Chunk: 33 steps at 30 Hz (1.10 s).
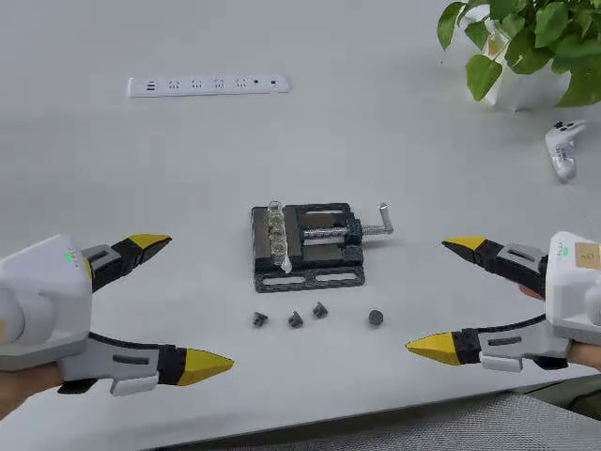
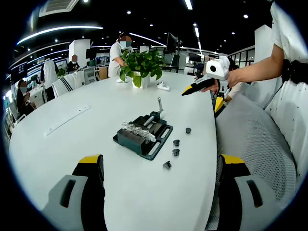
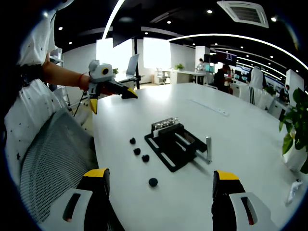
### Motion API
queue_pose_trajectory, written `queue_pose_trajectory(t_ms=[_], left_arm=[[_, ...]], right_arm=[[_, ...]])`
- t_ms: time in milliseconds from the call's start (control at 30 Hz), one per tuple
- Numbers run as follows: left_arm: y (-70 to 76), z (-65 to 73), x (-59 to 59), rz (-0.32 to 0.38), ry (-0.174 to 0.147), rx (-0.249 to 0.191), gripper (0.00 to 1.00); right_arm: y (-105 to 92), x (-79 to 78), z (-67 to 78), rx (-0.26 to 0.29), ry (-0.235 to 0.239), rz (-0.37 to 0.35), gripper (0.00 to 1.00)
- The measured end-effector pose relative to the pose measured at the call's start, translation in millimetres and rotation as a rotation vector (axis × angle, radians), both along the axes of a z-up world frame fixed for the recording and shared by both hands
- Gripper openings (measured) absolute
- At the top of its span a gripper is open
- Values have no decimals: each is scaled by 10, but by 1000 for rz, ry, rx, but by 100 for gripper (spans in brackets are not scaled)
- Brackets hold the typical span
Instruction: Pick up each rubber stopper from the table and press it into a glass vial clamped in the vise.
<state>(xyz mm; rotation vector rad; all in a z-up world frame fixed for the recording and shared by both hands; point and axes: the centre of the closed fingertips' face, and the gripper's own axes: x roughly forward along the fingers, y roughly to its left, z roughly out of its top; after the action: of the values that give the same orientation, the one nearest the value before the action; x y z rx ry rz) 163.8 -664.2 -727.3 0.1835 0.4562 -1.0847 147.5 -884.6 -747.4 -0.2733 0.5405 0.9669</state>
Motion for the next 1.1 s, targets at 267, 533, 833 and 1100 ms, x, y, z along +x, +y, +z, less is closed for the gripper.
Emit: queue_pose_trajectory(t_ms=[267, 533, 833, 1100], left_arm=[[-4, -21, -15, -3, 5, -7, 99], [-12, -37, -17, -6, 7, -14, 99], [-21, -53, -2, -3, 11, -27, 99], [-12, -60, 14, 2, 12, -40, 99]], right_arm=[[64, -1, -10, -12, 15, 20, 87], [153, 32, -31, -30, 34, 49, 81], [268, 28, -127, -87, 101, 108, 61], [349, 5, -263, -165, 172, 159, 46]])
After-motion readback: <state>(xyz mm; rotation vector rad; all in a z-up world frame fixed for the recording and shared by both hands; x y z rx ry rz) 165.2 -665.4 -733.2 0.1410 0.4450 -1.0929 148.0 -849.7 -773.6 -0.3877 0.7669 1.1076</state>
